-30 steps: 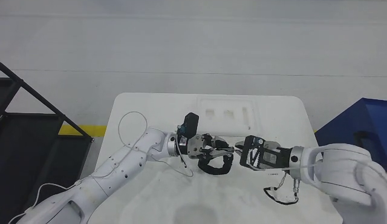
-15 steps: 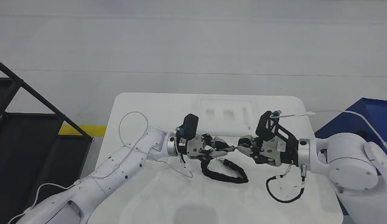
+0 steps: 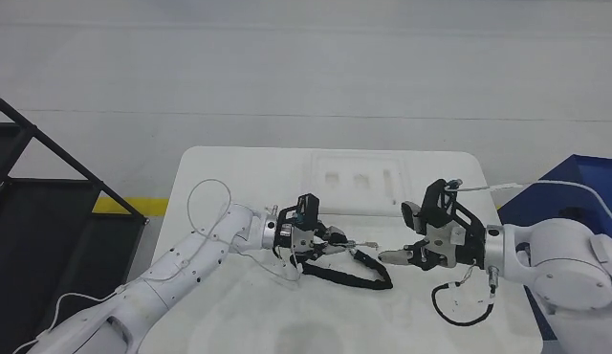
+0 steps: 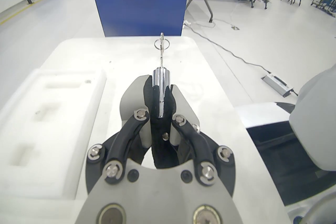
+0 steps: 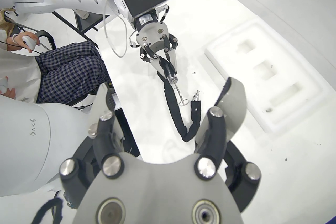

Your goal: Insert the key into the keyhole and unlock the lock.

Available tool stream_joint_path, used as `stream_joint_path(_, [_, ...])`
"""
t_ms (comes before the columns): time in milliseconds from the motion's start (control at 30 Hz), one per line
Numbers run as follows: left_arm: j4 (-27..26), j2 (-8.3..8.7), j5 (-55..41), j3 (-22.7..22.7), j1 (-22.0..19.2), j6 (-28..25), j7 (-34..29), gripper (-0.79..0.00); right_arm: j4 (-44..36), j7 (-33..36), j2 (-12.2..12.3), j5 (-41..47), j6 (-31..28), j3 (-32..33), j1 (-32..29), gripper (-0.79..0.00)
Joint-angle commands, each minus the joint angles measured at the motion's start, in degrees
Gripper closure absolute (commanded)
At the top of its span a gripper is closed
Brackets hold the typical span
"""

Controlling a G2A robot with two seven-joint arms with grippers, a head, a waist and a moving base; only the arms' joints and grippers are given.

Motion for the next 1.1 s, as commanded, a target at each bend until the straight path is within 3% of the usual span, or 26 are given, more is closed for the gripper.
stream_joint_path(0, [0.87, -0.19, 0.89, 0.22, -0.16, 0.52, -1.71, 0.0, 0.14, -0.77, -0.03, -0.22, -0.79, -0.35, -0.41, -0.785])
stream_joint_path(300, [6.62, -2.22, 4.6, 2.57, -2.3, 1.72, -4.84, 0.0, 3.32, -3.66, -0.31, -1.39, -4.06, -3.43, -0.06, -0.785])
stream_joint_path(333, [7.26, -2.55, 5.02, 3.01, -2.64, 1.69, -4.93, -0.077, 3.94, -3.95, -0.36, -1.62, -4.37, -3.83, 0.29, -0.785])
stream_joint_path(367, [7.94, -2.89, 5.13, 3.35, -2.97, 1.53, -4.6, -0.468, 4.48, -4.36, -0.42, -1.6, -4.9, -4.27, 0.67, -0.785])
stream_joint_path(400, [8.52, -3.21, 5.92, 3.69, -3.47, 1.77, -4.53, -0.785, 5.24, -4.73, -0.48, -1.66, -5.42, -4.65, 1.11, -0.785])
stream_joint_path(600, [12.25, -4.77, 6.54, 4.6, -6.13, -0.76, -1.36, -0.785, 9.75, -5.33, -0.8, -1.85, -8.4, -6.69, 5.2, -0.785])
stream_joint_path(733, [12.55, -4.83, 6.99, 5.39, -8.86, -1.09, 0.87, -0.785, 12.97, -5.92, -1.07, -2.32, -11.5, -7.88, 9.08, -0.785])
stream_joint_path(867, [11.69, -3.6, 3.72, 7.32, -12.86, -1.09, 4.41, -0.785, 16.83, -6.73, -1.36, -3.57, -16.39, -8.82, 14.27, -0.785])
stream_joint_path(1067, [11.76, -0.37, -4.24, 13.17, -22.67, -1.09, 6.02, -0.785, 24.74, -6.89, -1.82, -3.19, -22.82, -10.39, 24.0, -0.785])
